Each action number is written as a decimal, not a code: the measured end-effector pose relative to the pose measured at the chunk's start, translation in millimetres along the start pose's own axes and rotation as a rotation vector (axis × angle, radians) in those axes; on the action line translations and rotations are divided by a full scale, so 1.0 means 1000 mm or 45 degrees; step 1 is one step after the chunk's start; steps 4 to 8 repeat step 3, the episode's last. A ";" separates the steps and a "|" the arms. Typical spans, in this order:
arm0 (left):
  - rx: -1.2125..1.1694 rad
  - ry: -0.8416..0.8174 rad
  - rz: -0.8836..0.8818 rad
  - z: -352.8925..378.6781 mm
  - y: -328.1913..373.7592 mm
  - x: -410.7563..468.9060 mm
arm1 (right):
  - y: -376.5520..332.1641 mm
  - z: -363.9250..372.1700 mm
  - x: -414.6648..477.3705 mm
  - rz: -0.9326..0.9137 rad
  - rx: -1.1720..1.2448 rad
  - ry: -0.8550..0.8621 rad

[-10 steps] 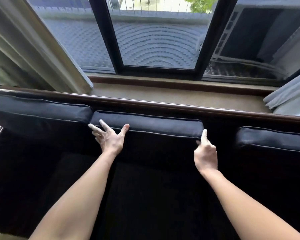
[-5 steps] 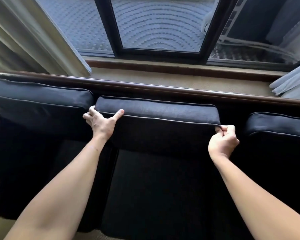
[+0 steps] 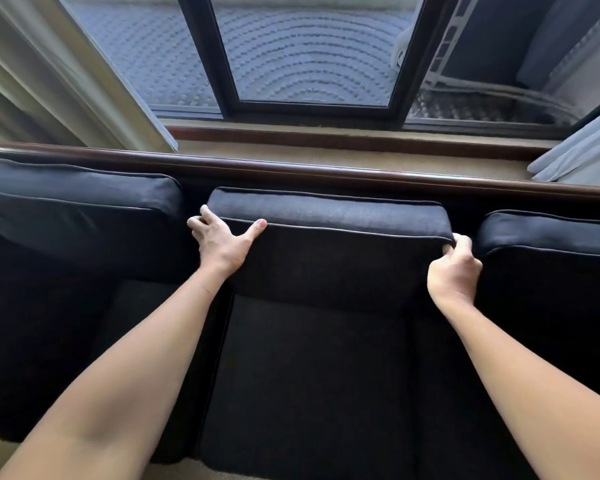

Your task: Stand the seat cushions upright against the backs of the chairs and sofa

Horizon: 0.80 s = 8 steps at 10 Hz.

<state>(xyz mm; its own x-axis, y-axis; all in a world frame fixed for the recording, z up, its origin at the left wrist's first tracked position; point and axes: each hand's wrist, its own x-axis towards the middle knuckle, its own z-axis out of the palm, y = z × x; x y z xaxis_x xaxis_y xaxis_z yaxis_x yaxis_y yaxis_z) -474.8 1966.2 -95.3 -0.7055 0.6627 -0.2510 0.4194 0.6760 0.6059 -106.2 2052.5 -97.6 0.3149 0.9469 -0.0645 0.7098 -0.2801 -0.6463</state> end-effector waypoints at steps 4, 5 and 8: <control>0.538 0.011 0.430 -0.016 0.021 -0.074 | 0.005 -0.039 -0.035 -0.549 -0.426 -0.224; 0.538 0.011 0.430 -0.016 0.021 -0.074 | 0.005 -0.039 -0.035 -0.549 -0.426 -0.224; 0.538 0.011 0.430 -0.016 0.021 -0.074 | 0.005 -0.039 -0.035 -0.549 -0.426 -0.224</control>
